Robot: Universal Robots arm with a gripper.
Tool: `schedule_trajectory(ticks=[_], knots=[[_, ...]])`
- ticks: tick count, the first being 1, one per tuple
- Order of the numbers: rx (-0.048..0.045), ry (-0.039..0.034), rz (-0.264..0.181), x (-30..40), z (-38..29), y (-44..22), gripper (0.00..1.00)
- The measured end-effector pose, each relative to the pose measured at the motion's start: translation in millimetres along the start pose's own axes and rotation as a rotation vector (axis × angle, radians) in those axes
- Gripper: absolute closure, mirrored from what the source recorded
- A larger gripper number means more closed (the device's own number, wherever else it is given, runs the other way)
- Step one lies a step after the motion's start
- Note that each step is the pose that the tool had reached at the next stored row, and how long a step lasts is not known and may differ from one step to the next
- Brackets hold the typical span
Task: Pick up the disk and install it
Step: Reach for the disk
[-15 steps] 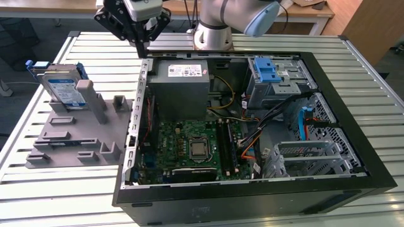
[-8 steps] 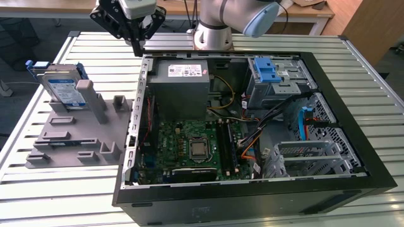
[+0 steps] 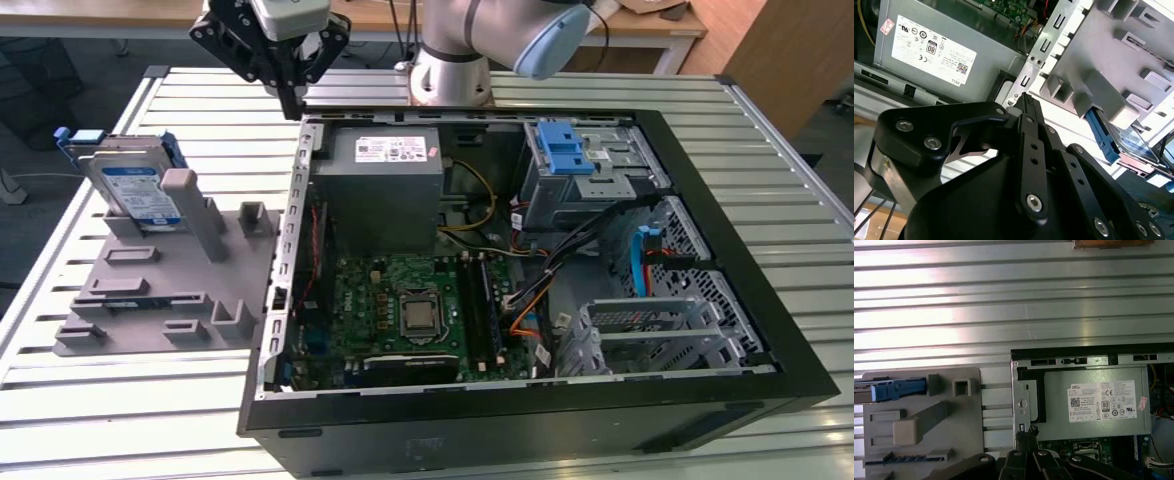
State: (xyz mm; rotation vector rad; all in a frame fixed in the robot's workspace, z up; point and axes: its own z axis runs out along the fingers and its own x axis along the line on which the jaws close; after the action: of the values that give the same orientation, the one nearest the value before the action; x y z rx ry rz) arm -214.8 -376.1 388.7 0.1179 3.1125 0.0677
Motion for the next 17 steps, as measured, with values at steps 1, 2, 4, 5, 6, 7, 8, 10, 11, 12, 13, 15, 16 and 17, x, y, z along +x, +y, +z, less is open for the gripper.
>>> schedule_trajectory(ticks=[1,2,4,5,6,7,8,10,11,12,13,15,16,17], knots=[[0.0000,0.0000,0.000,0.0,0.0,0.0,0.89],[0.0001,0.0000,0.000,0.0,0.0,0.0,0.89],[0.0001,0.0000,0.000,0.1,0.0,0.0,0.89],[0.0000,0.0000,0.000,0.1,0.0,0.0,0.89],[0.0000,0.0000,0.000,10.2,-0.1,-0.8,0.89],[0.0000,0.0000,0.000,14.6,0.0,-1.1,0.89],[0.0000,0.0000,0.000,25.0,0.2,6.3,0.89],[0.0000,0.0000,0.000,26.7,0.2,7.5,0.89],[0.0000,0.0000,0.000,27.5,0.2,8.1,0.89],[0.0000,0.0000,0.000,28.3,0.2,8.7,0.89],[0.0000,0.0000,0.000,29.2,0.2,9.4,0.89],[0.0000,0.0000,0.000,30.9,0.3,10.6,0.89],[0.0000,0.0000,0.000,31.8,0.3,11.2,0.89],[0.0000,0.0000,0.000,32.6,0.3,11.8,0.89]])
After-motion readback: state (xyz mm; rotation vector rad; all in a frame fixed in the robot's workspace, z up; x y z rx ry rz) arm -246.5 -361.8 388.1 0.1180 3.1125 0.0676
